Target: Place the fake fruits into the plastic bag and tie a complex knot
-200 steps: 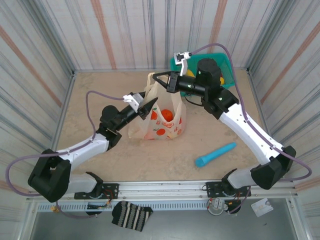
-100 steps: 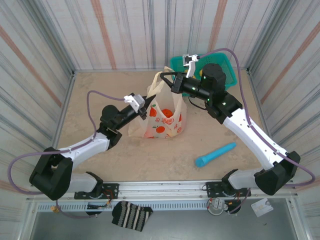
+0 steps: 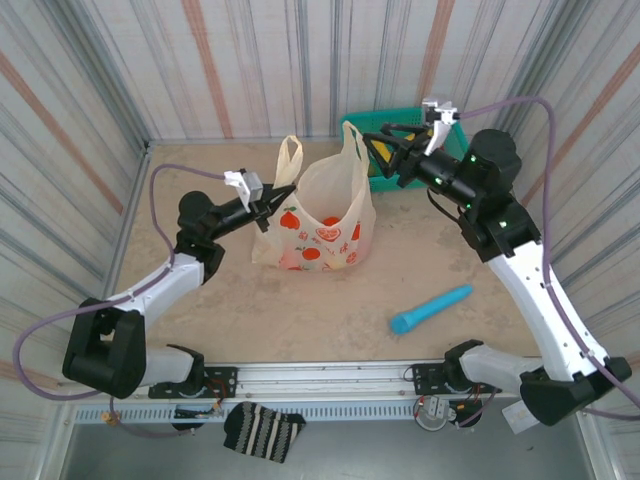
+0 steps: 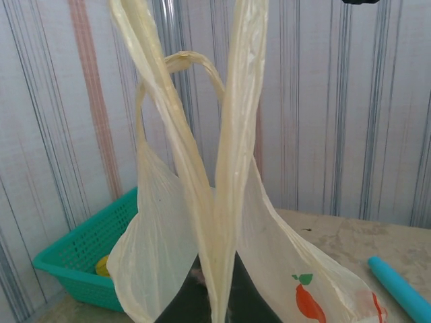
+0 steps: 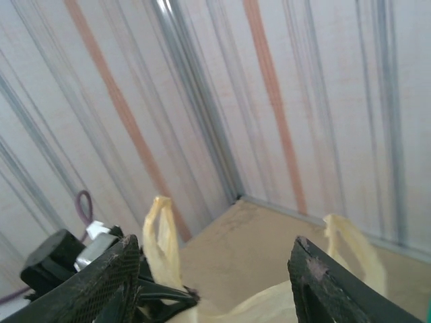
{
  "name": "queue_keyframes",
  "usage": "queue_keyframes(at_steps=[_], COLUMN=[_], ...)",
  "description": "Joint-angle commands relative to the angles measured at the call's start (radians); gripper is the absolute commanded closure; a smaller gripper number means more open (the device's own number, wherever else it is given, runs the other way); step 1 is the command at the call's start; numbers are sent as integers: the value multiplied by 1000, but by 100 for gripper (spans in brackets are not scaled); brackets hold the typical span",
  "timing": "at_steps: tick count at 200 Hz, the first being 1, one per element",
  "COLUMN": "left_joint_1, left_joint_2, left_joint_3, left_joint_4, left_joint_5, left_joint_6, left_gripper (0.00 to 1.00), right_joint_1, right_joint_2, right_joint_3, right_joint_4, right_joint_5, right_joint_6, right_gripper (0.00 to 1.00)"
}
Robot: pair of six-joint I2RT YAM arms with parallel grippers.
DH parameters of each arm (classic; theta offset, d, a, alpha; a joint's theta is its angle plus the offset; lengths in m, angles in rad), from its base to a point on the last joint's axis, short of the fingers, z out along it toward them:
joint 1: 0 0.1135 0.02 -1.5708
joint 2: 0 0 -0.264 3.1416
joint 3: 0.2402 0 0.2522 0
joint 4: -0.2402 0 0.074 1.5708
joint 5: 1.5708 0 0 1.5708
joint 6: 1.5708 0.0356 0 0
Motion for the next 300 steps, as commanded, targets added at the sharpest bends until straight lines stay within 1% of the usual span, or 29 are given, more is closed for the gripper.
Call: queue_keyframes(at_steps=[1,11,26,37,52,65,81,94,109,114,118,134,157,173,189,217,235,249,259,282,300], left_joint_1=[24,32,37,35,35,35,33,31,23,19,14,-4,-30,-39,-39,-40,-39,-27,-18,5,9], left_joint_2=[12,11,7,9,16,16,16,13,3,-1,-7,-27,-58,-71,-85,-112,-113,-108,-103,-85,-72], left_joint_3=[-12,-18,-24,-34,-52,-74,-93,-99,-109,-114,-120,-127,-130,-138,-144,-152,-155,-155,-160,-175,-167], left_joint_4=[71,82,70,82,136,180,224,225,223,222,221,195,125,99,72,31,18,36,67,148,160], left_joint_5=[64,65,69,66,72,68,75,90,112,113,111,117,122,119,108,111,101,98,85,39,52], left_joint_6=[-65,-75,-70,-78,-129,-171,-192,-181,-164,-156,-149,-120,-69,-40,-17,21,46,35,13,-37,-48], left_gripper=[100,100,100,100,100,100,100,100,100,100,100,100,100,100,100,100,100,100,100,100,100], right_joint_1=[-45,-60,-61,-64,-67,-80,-93,-99,-105,-108,-111,-119,-123,-119,-112,-106,-94,-84,-77,-62,-53], right_joint_2=[-4,-19,-34,-29,-3,30,87,134,186,204,220,279,348,395,441,493,541,579,602,624,631], right_joint_3=[-107,-179,-283,-341,-377,-399,-390,-378,-344,-330,-316,-268,-245,-237,-204,-131,-53,1,33,58,53], right_joint_4=[-3,76,193,272,319,359,374,406,409,403,393,355,405,468,482,498,455,424,401,352,313], right_joint_5=[-74,-102,-129,-137,-179,-190,-227,-264,-279,-287,-295,-328,-442,-506,-545,-526,-530,-541,-553,-597,-609], right_joint_6=[-143,-170,-227,-253,-301,-338,-357,-356,-379,-389,-398,-425,-409,-419,-434,-438,-441,-437,-430,-429,-447], right_gripper=[33,24,16,15,13,13,12,12,11,9,0,1,0,1,4,7,9,12,17,35,44])
